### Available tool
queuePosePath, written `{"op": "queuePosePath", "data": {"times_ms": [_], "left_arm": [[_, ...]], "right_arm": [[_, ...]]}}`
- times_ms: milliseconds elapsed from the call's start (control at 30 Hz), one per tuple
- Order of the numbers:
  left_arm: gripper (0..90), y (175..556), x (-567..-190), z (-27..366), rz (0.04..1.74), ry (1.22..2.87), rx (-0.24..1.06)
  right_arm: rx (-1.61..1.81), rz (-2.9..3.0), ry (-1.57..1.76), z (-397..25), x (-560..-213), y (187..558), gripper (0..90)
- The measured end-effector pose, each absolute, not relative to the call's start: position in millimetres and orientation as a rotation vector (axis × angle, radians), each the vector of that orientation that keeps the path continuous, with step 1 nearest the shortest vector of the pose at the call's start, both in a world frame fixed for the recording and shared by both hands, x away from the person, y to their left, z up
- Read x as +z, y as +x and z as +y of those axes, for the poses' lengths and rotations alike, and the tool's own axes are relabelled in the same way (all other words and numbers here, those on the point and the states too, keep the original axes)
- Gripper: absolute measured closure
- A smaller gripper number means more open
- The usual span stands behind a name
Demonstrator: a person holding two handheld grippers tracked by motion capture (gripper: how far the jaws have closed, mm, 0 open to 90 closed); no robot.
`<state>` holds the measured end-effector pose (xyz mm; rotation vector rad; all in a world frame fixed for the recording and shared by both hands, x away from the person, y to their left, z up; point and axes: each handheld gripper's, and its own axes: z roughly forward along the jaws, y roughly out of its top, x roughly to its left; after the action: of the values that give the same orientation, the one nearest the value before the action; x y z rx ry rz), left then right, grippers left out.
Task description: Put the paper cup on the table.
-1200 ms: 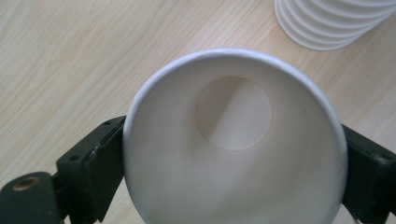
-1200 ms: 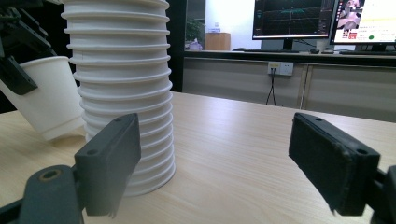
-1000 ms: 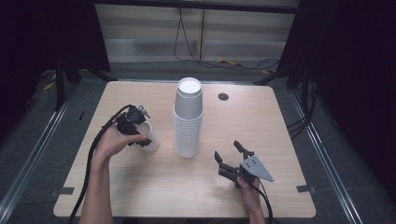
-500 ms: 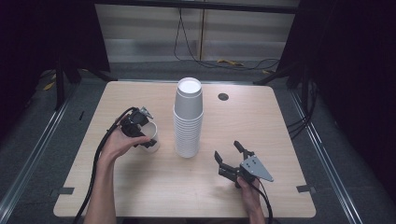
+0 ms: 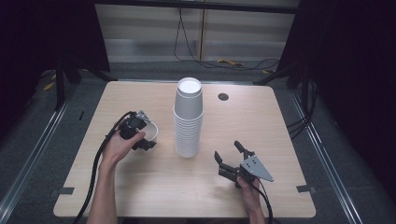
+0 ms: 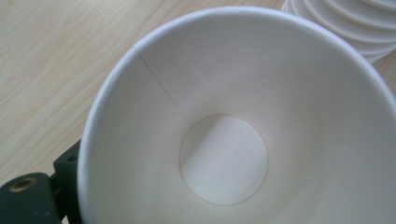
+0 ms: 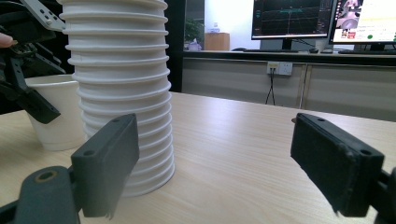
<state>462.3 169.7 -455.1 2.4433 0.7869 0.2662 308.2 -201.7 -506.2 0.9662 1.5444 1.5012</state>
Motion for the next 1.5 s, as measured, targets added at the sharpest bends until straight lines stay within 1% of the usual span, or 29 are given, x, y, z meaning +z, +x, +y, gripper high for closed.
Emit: {"op": "queuePosePath", "data": {"times_ms": [33, 167, 267, 300, 333, 367, 600, 633, 667, 700, 833, 1100, 1200, 1267, 1333, 1367, 1400, 1500], "left_arm": [[10.3, 461.8, -457.0, 171.0, 0.782, 2.432, 0.264], [10.9, 457.0, -463.0, 177.8, 0.804, 2.387, 0.273], [12.4, 454.5, -469.6, 183.9, 0.818, 2.352, 0.253], [15.0, 453.7, -471.4, 186.7, 0.829, 2.34, 0.22], [16.4, 452.3, -474.3, 189.7, 0.838, 2.318, 0.239], [15.4, 451.1, -475.1, 191.7, 0.847, 2.308, 0.225], [15.6, 439.8, -481.3, 200.5, 0.868, 2.229, 0.25], [15.6, 435.6, -481.8, 201.8, 0.866, 2.208, 0.277], [15.6, 435.6, -481.8, 201.8, 0.866, 2.208, 0.277], [15.6, 432.4, -482.0, 202.0, 0.867, 2.169, 0.301], [15.6, 425.2, -484.2, 203.6, 0.878, 2.107, 0.327], [15.6, 415.0, -493.0, 208.3, 0.91, 2.062, 0.332], [15.7, 408.2, -495.5, 209.1, 0.92, 2.046, 0.354], [15.7, 399.3, -495.1, 208.5, 0.931, 2.037, 0.371], [15.6, 386.8, -493.5, 211.2, 0.941, 1.98, 0.4], [15.7, 386.8, -493.5, 211.2, 0.941, 1.98, 0.4], [15.7, 379.6, -492.5, 211.2, 0.943, 1.97, 0.434], [15.6, 372.1, -491.6, 211.8, 0.935, 1.95, 0.442]], "right_arm": [[1.501, 1.544, 0.966, -201.7, -506.2, 308.2, 15.6], [1.502, 1.545, 0.966, -201.7, -506.2, 308.2, 15.6], [1.503, 1.546, 0.967, -201.6, -506.2, 308.2, 15.6], [1.503, 1.546, 0.967, -201.6, -506.2, 308.2, 15.6], [1.505, 1.544, 0.967, -201.6, -506.2, 308.2, 15.6], [1.503, 1.545, 0.967, -201.6, -506.2, 308.2, 15.6], [1.503, 1.546, 0.965, -201.7, -506.2, 308.2, 15.6], [1.503, 1.546, 0.967, -201.6, -506.2, 308.2, 15.6], [1.503, 1.546, 0.965, -201.8, -506.2, 308.2, 15.6], [1.503, 1.546, 0.965, -201.8, -506.2, 308.2, 15.6], [1.505, 1.545, 0.966, -201.7, -506.2, 308.2, 15.6], [1.506, 1.545, 0.966, -201.7, -506.2, 308.2, 15.6], [1.507, 1.545, 0.967, -201.6, -506.2, 308.1, 15.6], [1.507, 1.546, 0.97, -201.6, -506.2, 308.0, 15.8], [1.509, 1.548, 0.969, -201.6, -506.2, 308.1, 15.8], [1.509, 1.548, 0.969, -201.6, -506.2, 308.1, 15.8], [1.507, 1.547, 0.968, -201.6, -506.2, 308.2, 15.8], [1.508, 1.547, 0.967, -201.7, -506.2, 308.2, 15.8]]}}
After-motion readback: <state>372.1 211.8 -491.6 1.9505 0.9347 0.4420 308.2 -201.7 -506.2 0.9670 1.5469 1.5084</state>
